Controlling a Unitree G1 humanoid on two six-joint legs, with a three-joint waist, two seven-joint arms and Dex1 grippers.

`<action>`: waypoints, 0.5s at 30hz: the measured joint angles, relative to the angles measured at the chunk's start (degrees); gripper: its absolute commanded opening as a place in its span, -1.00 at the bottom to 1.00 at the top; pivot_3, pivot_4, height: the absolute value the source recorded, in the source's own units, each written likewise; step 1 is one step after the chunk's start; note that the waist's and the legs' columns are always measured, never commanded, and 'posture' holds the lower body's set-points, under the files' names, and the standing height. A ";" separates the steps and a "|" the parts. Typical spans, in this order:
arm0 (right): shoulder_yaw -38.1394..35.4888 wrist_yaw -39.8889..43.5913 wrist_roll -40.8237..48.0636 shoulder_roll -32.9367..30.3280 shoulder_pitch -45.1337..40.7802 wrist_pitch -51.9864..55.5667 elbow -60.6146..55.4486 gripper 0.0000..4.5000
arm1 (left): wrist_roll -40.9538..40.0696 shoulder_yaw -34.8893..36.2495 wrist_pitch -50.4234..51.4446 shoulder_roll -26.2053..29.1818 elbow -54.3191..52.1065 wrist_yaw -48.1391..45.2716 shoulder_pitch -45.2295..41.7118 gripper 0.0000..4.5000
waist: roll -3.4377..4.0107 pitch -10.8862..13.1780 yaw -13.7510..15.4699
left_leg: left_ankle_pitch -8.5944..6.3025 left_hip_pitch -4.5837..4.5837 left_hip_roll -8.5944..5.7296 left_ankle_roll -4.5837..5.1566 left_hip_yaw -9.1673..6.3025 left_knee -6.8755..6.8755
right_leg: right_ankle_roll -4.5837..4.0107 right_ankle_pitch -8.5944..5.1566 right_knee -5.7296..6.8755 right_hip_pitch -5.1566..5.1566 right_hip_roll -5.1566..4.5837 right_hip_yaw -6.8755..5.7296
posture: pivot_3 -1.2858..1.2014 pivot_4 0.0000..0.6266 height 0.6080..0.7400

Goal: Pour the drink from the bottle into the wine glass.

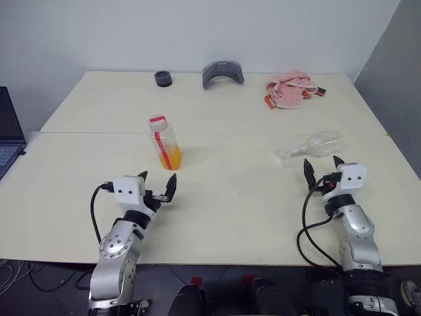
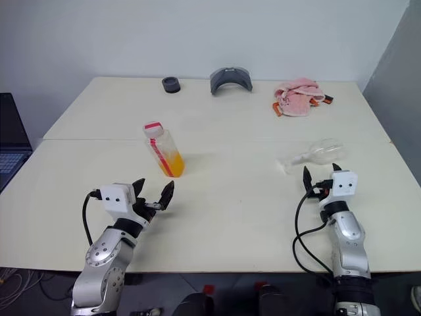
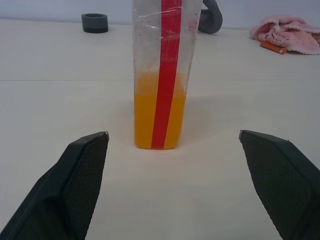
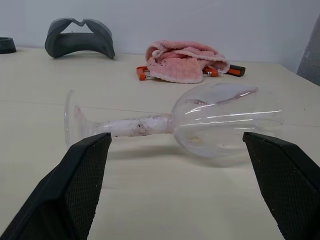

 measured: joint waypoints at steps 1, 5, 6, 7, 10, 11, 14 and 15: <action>0.01 0.00 -0.08 0.00 0.00 0.03 0.00 1.00 | 0.01 0.00 -0.28 0.00 0.00 0.01 0.01 0.99 | 0.00 0.00 0.00 | 0.00 0.00 0.00 0.00 0.00 0.00 | 0.00 0.00 0.00 0.00 0.00 0.00 | 0.03 -0.52 1.00; 0.22 0.02 -0.37 0.01 0.01 0.51 0.00 1.00 | 0.18 0.03 -0.12 0.09 -0.01 0.19 0.44 0.99 | 0.00 0.00 0.00 | 0.00 0.00 0.00 0.00 0.00 0.00 | 0.00 0.00 0.00 0.00 0.00 0.00 | 0.03 -0.52 1.00; 0.28 0.03 -0.37 0.01 0.02 0.63 0.00 1.00 | 0.28 0.02 0.60 0.20 -0.01 0.29 0.64 0.99 | 0.00 0.00 -0.01 | 0.00 0.00 0.00 0.00 -0.01 0.00 | 0.00 0.00 0.00 0.00 0.00 0.00 | 0.03 -0.52 1.00; 0.33 0.05 -0.37 0.02 0.02 0.84 0.00 1.00 | 0.38 0.02 1.28 0.33 0.00 0.38 0.87 0.99 | 0.00 0.00 -0.01 | 0.00 0.00 0.00 0.00 -0.01 0.00 | 0.00 0.00 0.00 0.00 0.00 0.00 | 0.03 -0.52 1.00; 0.52 0.10 -0.38 0.03 0.12 1.05 0.00 1.00 | 0.41 0.01 3.05 0.62 -0.01 0.57 1.04 0.99 | 0.00 0.00 0.00 | 0.00 0.00 0.00 0.00 -0.02 0.00 | 0.00 0.00 0.00 0.00 0.00 0.00 | 0.03 -0.52 1.00; 0.53 0.11 -0.38 0.04 0.16 1.08 0.00 1.00 | 0.52 -0.04 3.47 0.72 -0.01 0.64 1.04 0.99 | 0.00 0.00 0.00 | 0.00 0.00 0.00 0.00 -0.01 0.00 | 0.00 0.00 0.00 0.00 0.00 0.00 | 0.03 -0.52 1.00; 0.54 0.17 -0.37 0.04 0.30 1.19 0.00 1.00 | 1.44 -0.18 4.48 1.21 -0.01 1.47 1.01 0.99 | 0.00 0.00 0.00 | 0.00 0.00 0.00 0.00 -0.02 0.00 | 0.00 0.00 0.00 0.00 0.00 0.00 | 0.03 -0.52 1.00; 0.55 0.24 -0.37 0.03 0.37 1.20 -0.01 1.00 | 1.68 -0.18 4.63 1.26 -0.01 1.61 0.98 0.99 | 0.00 0.00 0.00 | 0.00 0.00 0.00 0.00 -0.02 0.00 | 0.00 0.00 0.01 0.00 0.00 0.00 | 0.03 -0.52 1.00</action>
